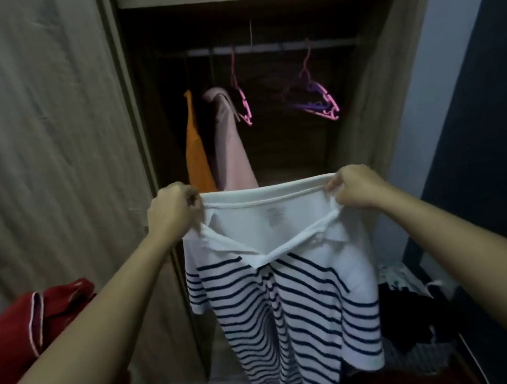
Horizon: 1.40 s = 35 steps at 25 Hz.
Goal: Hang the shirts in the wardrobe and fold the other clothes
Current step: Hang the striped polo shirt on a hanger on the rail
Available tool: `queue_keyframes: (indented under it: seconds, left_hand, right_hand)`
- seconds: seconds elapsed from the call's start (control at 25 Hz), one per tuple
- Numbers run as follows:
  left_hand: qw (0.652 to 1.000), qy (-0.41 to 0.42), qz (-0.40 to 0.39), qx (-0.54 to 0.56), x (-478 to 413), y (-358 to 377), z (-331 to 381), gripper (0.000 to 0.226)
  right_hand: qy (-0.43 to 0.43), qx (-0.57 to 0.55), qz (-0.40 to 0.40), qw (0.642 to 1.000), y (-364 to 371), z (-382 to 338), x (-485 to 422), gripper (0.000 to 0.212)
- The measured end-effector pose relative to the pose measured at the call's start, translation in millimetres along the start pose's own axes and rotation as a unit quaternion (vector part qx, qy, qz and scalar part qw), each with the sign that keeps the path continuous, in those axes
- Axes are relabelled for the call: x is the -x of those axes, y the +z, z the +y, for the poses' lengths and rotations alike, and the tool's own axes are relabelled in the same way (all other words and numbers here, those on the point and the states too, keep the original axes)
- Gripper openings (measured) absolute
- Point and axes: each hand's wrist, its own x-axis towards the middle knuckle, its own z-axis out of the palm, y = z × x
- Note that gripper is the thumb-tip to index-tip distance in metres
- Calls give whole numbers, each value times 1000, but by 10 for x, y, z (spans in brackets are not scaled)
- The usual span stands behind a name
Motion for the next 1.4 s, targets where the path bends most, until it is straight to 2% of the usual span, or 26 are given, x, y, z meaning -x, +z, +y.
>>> queue_keyframes:
  seconds: [0.08,0.16,0.24,0.36,0.44,0.52,0.6,0.72,0.88,1.04,1.2,1.4]
  left_hand:
    - [997,56,-7,-47,-14,27,103,13]
    - [985,79,-32,-153,-28,135,160,18]
    - [984,19,-5,-178,-82,228,123,27]
    - [992,-65,67,-80,-114,266,59,25]
    - [994,-100,44,-19,-157,258,12,23]
    - [994,-89,-26,58,-236,231,-74,18]
    - [980,-82,-90,155,-298,186,-139,13]
    - [958,-105,-96,250,-397,194,-195,10]
    - [962,-108,-44,247,-647,275,-50,10]
    - [966,-59,-9,251,-1025,315,265,5]
    - [969,-21,-7,245,-1623,384,612,26]
    - [955,-93,14,282,-2493,546,958,46]
  right_hand:
    - [-1,-7,-12,1000,41,154,13,42]
    - [-29,4,-41,999,52,234,25,44]
    - [-91,53,-114,988,94,264,61,44]
    - [-161,23,-162,973,144,274,151,52]
    - [-152,-84,-132,976,112,257,158,61]
    - [-119,-174,-88,973,84,231,86,64]
    - [-81,-191,-51,977,54,149,-32,63]
    - [-55,-140,-8,989,-2,-68,-267,57]
    - [-70,-6,9,997,-21,-385,-477,48]
    - [-97,49,24,994,-24,-509,-619,42]
    - [-118,64,31,990,-128,-375,-877,42]
    - [-141,76,39,986,-335,-138,-1298,42]
